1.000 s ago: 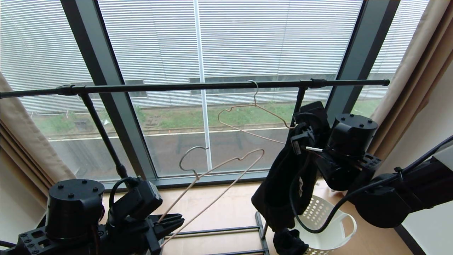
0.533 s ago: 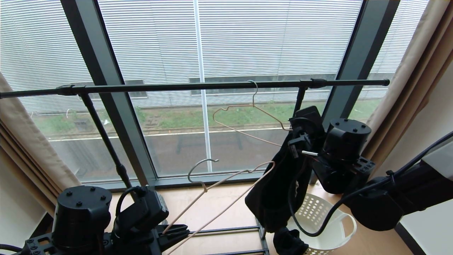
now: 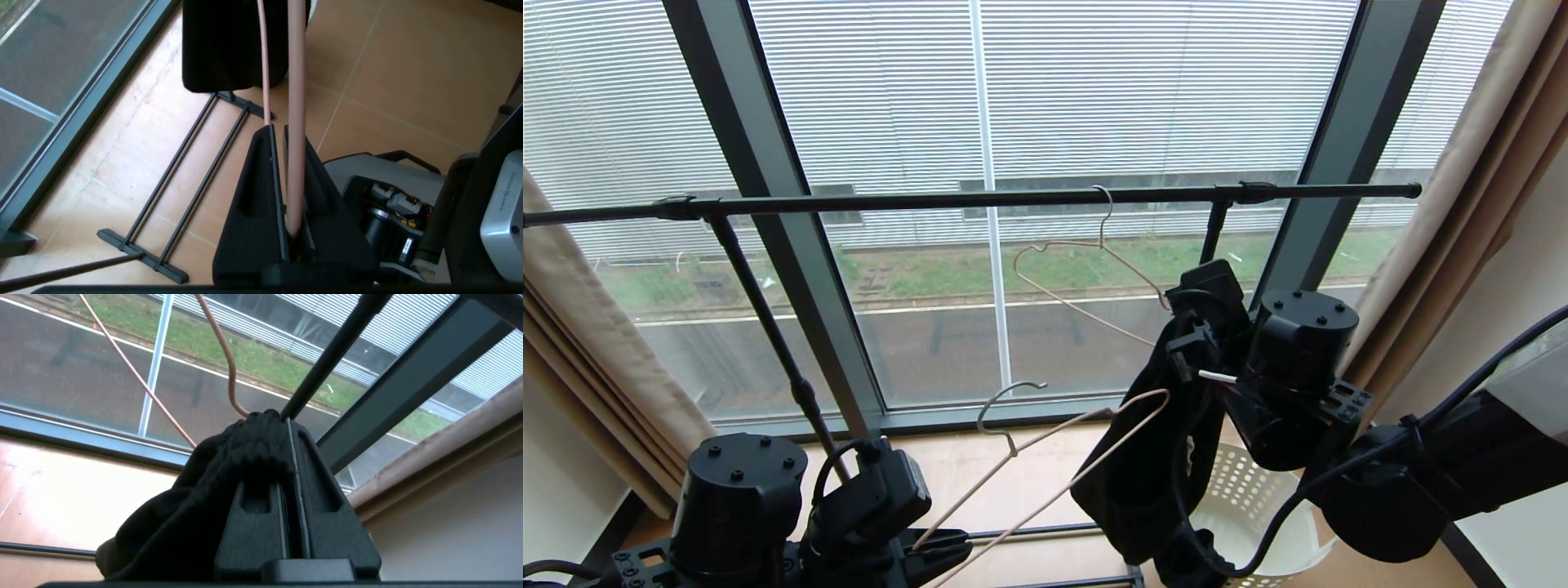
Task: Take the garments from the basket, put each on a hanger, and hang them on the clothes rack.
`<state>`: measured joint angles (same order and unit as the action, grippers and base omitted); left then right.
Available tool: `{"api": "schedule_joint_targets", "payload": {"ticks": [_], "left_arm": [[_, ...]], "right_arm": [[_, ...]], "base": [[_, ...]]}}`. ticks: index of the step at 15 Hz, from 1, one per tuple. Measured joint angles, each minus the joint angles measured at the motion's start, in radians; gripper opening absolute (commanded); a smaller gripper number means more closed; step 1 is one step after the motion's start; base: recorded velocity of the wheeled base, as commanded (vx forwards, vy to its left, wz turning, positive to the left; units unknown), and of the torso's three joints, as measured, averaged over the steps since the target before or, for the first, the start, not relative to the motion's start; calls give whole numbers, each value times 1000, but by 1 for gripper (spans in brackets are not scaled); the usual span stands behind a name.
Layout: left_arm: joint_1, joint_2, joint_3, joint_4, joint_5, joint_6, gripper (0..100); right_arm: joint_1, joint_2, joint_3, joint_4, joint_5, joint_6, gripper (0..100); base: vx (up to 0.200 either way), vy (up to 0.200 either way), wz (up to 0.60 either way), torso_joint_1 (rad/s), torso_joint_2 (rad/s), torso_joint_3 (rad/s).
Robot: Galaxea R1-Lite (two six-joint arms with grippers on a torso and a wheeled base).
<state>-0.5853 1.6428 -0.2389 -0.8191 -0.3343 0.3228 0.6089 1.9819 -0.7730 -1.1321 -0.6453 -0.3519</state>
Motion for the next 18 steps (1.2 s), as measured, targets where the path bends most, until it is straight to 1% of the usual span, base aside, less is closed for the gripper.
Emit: {"api": "schedule_joint_targets", "payload": {"ticks": [2,4,6,11,14,18], "left_arm": [[-1,10,-2,-20,1,-3,0],[-1,24,3,-66,2,-5,0],[-4,34,14,-84,2,-4,0],[-9,42,14,-86,5,-5,0],[-10,45,12,-86,6,-5,0],[-9,53,11,-86,11,-6,0]], "right_arm": [[16,0,5,0,-4,0,0],[26,1,9,0,-10,0,0],[31,7,6,0,-29,0,0],[69,14,10,0,-33,2,0],[98,13,11,-1,-48,4,0],[132,7,11,-21,-91,5,0]], "base": [[0,0,0,0,0,0],[0,0,0,0,0,0],[0,0,0,0,0,0],[0,0,0,0,0,0],[0,0,0,0,0,0],[0,0,0,0,0,0]]}}
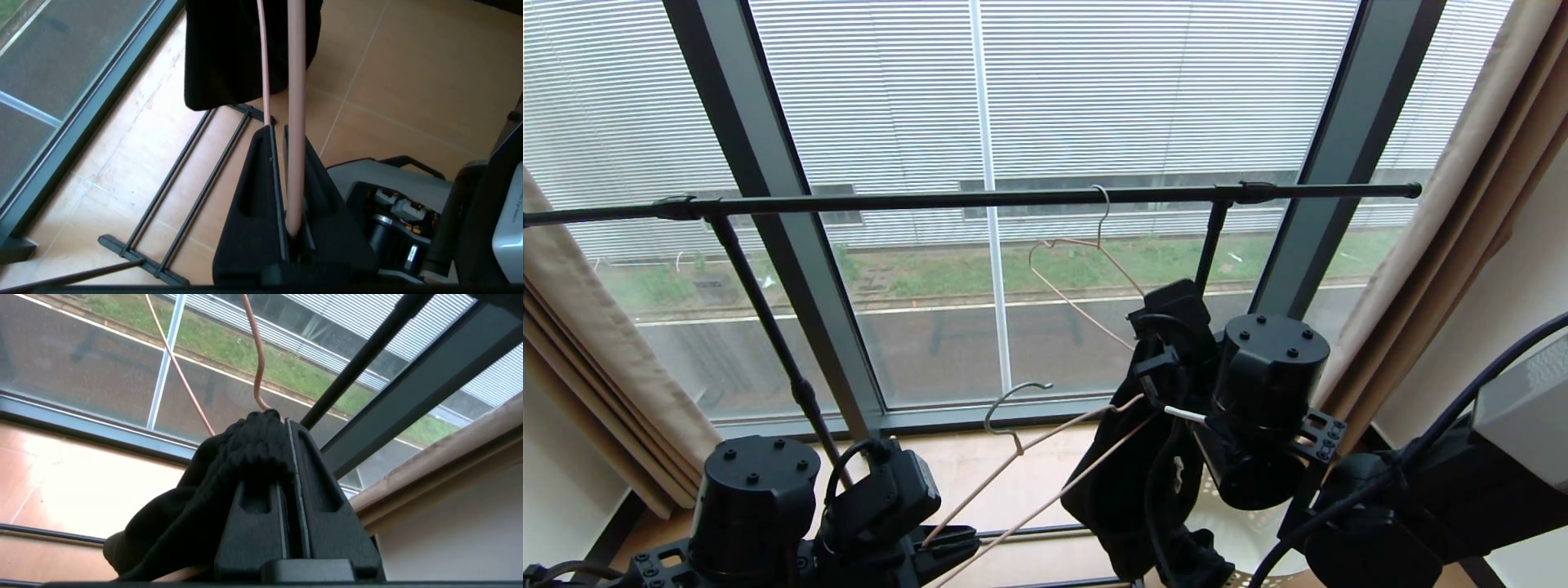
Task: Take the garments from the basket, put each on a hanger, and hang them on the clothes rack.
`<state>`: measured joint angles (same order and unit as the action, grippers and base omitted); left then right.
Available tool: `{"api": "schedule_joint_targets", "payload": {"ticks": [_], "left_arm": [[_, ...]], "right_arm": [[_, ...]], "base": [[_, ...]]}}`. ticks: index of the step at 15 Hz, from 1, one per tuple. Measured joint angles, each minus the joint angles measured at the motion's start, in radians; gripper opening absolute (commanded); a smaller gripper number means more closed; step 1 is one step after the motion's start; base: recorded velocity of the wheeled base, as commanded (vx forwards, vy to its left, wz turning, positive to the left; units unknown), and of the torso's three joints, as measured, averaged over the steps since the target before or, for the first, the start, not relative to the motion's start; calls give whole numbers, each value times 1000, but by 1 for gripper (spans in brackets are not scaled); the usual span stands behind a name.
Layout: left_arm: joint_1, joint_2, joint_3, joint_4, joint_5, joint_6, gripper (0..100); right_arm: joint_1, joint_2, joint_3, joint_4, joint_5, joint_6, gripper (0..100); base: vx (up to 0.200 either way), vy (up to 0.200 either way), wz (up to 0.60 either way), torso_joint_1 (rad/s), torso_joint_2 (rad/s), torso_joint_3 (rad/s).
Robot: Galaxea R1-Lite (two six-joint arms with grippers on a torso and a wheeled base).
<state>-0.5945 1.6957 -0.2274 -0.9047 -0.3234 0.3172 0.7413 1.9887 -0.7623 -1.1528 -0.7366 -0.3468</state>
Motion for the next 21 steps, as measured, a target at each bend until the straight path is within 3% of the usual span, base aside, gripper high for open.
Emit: {"api": "schedule_joint_targets", "payload": {"ticks": [11,16,21], "left_arm": [[48,10,-44,-1,120,-6,0],[71,15,-65,-1,167,-32,0],[137,13,-90,-1,176,-30,0]], "right_arm": [[69,-8,6,-41,-13,-9,0],[74,-18,0,-41,-54,-10,0],[72,-28,4,-41,-55,-10,0]], "base": [[0,0,0,0,0,0],[0,0,0,0,0,0],[0,0,0,0,0,0]]}}
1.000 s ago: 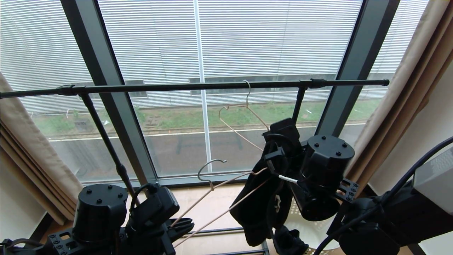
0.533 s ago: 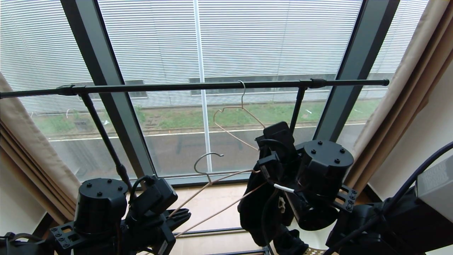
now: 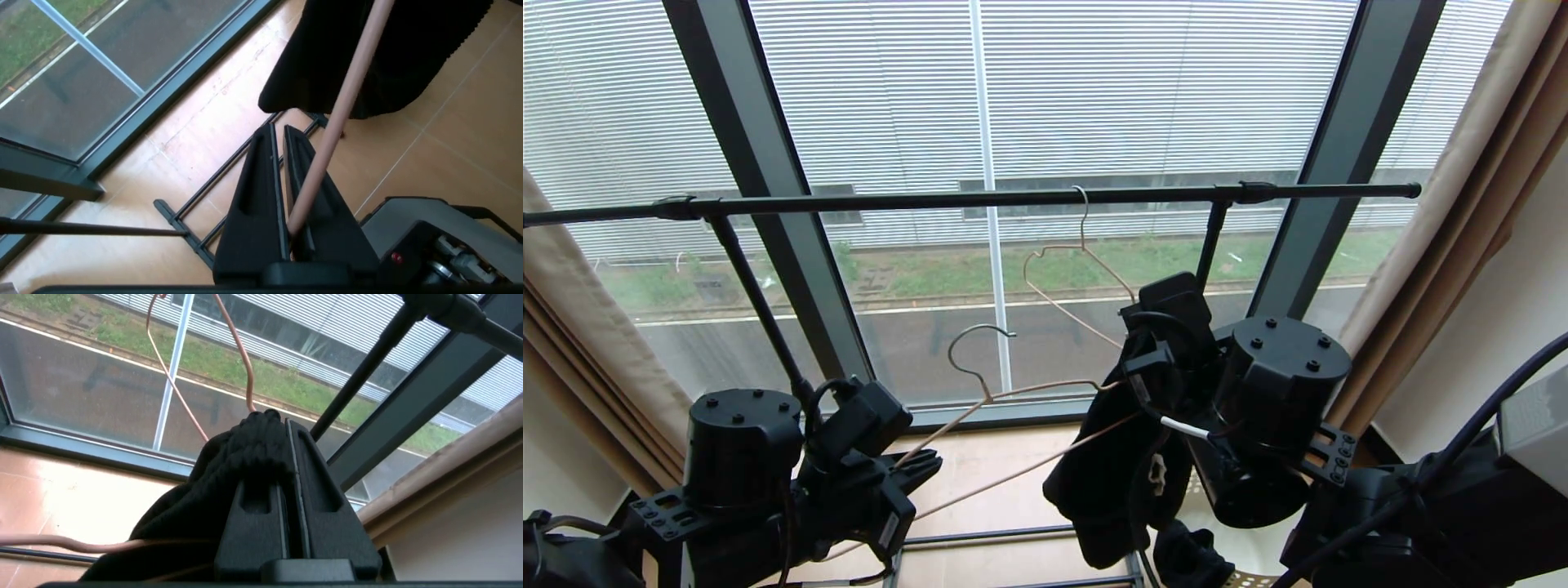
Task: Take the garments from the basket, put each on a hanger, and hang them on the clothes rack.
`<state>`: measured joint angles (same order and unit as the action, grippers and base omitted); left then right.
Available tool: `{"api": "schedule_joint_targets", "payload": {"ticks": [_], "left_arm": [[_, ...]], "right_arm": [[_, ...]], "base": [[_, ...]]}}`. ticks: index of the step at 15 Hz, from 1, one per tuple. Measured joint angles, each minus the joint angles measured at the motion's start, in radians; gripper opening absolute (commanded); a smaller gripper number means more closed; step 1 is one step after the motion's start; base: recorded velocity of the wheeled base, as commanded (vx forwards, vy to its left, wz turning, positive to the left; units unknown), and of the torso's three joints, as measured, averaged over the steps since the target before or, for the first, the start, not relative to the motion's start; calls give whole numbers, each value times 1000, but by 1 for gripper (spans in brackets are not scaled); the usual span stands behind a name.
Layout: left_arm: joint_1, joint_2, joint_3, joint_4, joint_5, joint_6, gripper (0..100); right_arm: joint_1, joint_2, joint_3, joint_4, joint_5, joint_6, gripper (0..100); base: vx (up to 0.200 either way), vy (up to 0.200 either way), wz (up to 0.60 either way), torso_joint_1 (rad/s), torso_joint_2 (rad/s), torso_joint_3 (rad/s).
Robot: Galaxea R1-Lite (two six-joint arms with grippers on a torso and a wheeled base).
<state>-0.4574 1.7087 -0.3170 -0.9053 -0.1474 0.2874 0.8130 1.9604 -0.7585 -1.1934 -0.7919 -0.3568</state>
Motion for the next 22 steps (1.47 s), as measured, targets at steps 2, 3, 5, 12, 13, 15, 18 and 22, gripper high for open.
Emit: {"api": "schedule_joint_targets", "payload": {"ticks": [2,3,5,12,13,15,18,22], "left_arm": [[14,-1,-4,-1,0,0,0],[17,-2,-5,0,0,1,0],[28,-3,-7,-1,0,3,0],[41,-9,-9,-2,20,7,0],[42,-9,-11,-2,23,7,0],[44,-9,-13,-2,26,7,0],[38,-10,-14,-2,52,7,0],[13,-10,-12,-1,59,7,0]], "right_arm": [[0,-2,0,0,0,0,0],[-2,-2,0,0,0,0,0],[-12,-1,-7,3,-5,-4,0],[-22,7,-80,6,-116,-42,0],[-22,5,-86,8,-116,-44,0],[-23,0,-109,7,-117,-55,0],[-13,-1,-134,11,-117,-83,0],[44,20,-186,61,-116,-88,0]], "base": [[0,0,0,0,0,0],[0,0,0,0,0,0],[0,0,0,0,0,0],[0,0,0,0,0,0],[0,0,0,0,0,0],[0,0,0,0,0,0],[0,0,0,0,0,0],[0,0,0,0,0,0]]}}
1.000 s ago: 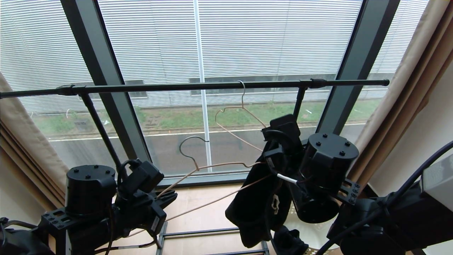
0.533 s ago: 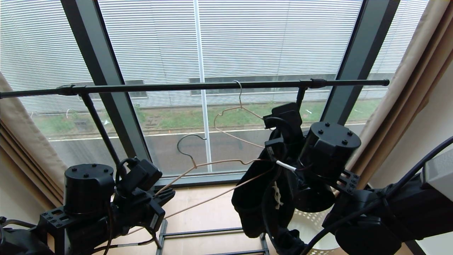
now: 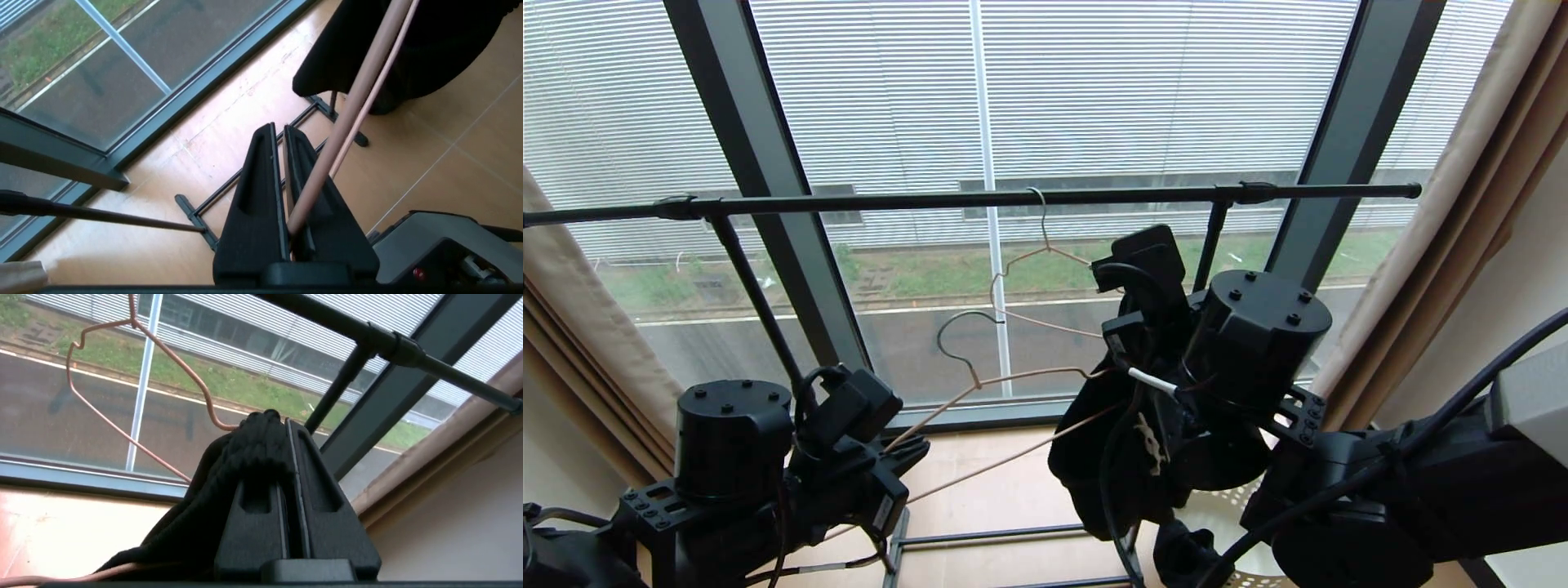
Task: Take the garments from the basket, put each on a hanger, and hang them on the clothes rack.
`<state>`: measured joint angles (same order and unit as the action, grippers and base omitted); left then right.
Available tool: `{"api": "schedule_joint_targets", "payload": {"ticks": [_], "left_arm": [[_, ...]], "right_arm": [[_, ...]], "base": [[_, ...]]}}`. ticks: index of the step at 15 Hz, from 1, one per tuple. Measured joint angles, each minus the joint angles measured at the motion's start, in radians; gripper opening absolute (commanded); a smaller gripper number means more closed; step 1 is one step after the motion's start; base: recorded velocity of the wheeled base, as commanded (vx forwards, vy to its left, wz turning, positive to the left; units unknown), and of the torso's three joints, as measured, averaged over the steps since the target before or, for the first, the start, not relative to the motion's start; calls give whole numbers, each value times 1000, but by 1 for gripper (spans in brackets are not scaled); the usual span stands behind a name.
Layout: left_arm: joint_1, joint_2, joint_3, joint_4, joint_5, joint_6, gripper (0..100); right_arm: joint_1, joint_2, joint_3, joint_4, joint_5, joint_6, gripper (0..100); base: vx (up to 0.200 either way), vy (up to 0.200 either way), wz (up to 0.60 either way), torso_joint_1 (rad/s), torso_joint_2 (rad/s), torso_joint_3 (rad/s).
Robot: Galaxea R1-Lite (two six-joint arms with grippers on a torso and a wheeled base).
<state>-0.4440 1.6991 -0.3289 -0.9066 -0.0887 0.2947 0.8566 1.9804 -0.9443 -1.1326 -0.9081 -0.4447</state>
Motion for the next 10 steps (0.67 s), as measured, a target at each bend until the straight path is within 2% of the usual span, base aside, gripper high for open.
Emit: {"api": "schedule_joint_targets", "payload": {"ticks": [3,10], "left_arm": [[-15,0,4,0,2,0,0],[-41,10,7,0,28,0,0]], "right_arm": [[6,22,8,-2,0,2,0],[-61,14,211,-51,0,40,0]], "base": [[0,0,0,0,0,0],[0,0,0,0,0,0]]}}
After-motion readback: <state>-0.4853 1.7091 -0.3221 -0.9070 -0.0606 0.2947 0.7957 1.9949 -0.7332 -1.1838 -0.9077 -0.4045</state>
